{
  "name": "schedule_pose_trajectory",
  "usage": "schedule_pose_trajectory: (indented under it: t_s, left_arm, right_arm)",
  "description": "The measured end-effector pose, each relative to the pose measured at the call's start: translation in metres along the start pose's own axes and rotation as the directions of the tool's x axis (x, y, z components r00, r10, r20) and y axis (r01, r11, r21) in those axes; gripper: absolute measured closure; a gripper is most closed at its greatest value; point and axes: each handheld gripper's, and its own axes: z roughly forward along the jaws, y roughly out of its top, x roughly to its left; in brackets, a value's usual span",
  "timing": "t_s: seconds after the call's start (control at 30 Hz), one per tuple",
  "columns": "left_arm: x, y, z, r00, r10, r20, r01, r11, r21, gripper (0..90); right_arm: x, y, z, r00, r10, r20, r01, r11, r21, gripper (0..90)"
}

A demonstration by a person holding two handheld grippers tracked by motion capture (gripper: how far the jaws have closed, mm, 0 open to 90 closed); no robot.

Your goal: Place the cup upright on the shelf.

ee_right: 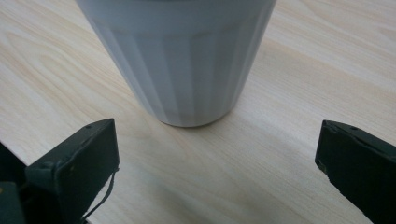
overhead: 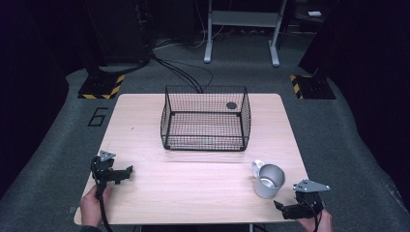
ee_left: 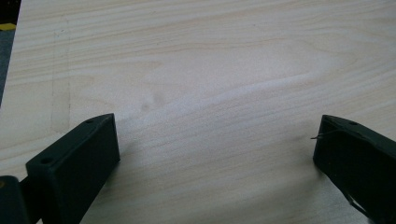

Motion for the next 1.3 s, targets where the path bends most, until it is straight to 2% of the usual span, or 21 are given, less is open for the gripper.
schedule_pose_trajectory:
  t_s: [0.2, 0.27, 0.3, 0.4, 0.43, 0.47, 0.6, 0.63, 0.77, 0.9, 0.93, 1.07, 1.17, 1.2, 1.3]
  left_arm:
    - [0.000, 0.000, 0.000, 1.0000, -0.003, 0.000, 0.003, 1.0000, -0.002, 0.3]
    - [0.000, 0.000, 0.000, 1.0000, -0.001, 0.000, 0.001, 1.0000, -0.001, 0.3]
    - [0.000, 0.000, 0.000, 1.0000, 0.000, 0.000, 0.000, 1.0000, 0.000, 0.3]
    - [0.000, 0.000, 0.000, 1.0000, -0.001, 0.000, 0.001, 1.0000, -0.001, 0.3]
    - [0.000, 0.000, 0.000, 1.0000, -0.001, 0.000, 0.001, 1.0000, -0.001, 0.3]
    - [0.000, 0.000, 0.000, 1.0000, -0.003, 0.000, 0.003, 1.0000, -0.002, 0.3]
    - [0.000, 0.000, 0.000, 1.0000, -0.002, 0.000, 0.002, 1.0000, -0.002, 0.3]
    - [0.000, 0.000, 0.000, 1.0000, -0.001, 0.000, 0.001, 1.0000, -0.002, 0.3]
    - [0.000, 0.000, 0.000, 1.0000, -0.001, 0.000, 0.001, 1.0000, -0.002, 0.3]
    - [0.000, 0.000, 0.000, 1.0000, 0.000, -0.001, 0.000, 1.0000, -0.005, 0.3]
    - [0.000, 0.000, -0.001, 1.0000, 0.005, 0.002, -0.005, 1.0000, 0.008, 0.3]
    - [0.000, 0.000, 0.000, 1.0000, 0.002, 0.000, -0.002, 1.0000, -0.002, 0.3]
    - [0.000, 0.000, 0.000, 1.0000, 0.004, 0.001, -0.004, 1.0000, 0.005, 0.3]
    - [0.000, 0.000, -0.001, 1.0000, 0.005, 0.002, -0.005, 1.0000, 0.007, 0.3]
    - [0.000, 0.000, 0.000, 1.0000, 0.002, 0.000, -0.002, 1.0000, -0.003, 0.3]
  right_arm:
    - [0.010, 0.006, -0.006, 0.9997, -0.009, -0.025, 0.009, 0.999, -0.038, 0.0]
    - [0.011, 0.009, -0.008, 0.9996, -0.021, -0.020, 0.020, 0.999, -0.044, 0.0]
    - [0.013, 0.010, -0.008, 0.9996, -0.013, -0.026, 0.011, 0.998, -0.055, 0.0]
    - [0.015, 0.018, -0.009, 0.9985, -0.039, -0.040, 0.036, 0.997, -0.068, 0.0]
    - [0.016, 0.019, -0.008, 0.9990, -0.029, -0.036, 0.026, 0.997, -0.076, 0.0]
    - [0.017, 0.022, -0.008, 0.9987, -0.038, -0.034, 0.036, 0.996, -0.079, 0.0]
    - [0.021, 0.031, -0.002, 0.9986, -0.045, -0.030, 0.042, 0.995, -0.088, 0.0]
    - [0.021, 0.034, 0.000, 0.9974, -0.063, -0.034, 0.060, 0.994, -0.088, 0.0]
    - [0.022, 0.044, 0.009, 0.9985, -0.053, -0.015, 0.051, 0.995, -0.090, 0.0]
    - [0.022, 0.055, 0.017, 0.9977, -0.067, 0.010, 0.067, 0.994, -0.090, 0.0]
    - [0.020, 0.058, 0.019, 0.9967, -0.081, 0.010, 0.081, 0.993, -0.086, 0.0]
    - [0.016, 0.068, 0.028, 0.9970, -0.077, -0.006, 0.076, 0.993, -0.095, 0.0]
    - [0.016, 0.072, 0.033, 0.9970, -0.074, -0.023, 0.072, 0.993, -0.096, 2.5]
    - [0.015, 0.072, 0.033, 0.9958, -0.088, -0.027, 0.085, 0.992, -0.096, 4.6]
    - [0.016, 0.073, 0.035, 0.9965, -0.079, -0.028, 0.076, 0.991, -0.107, 4.8]
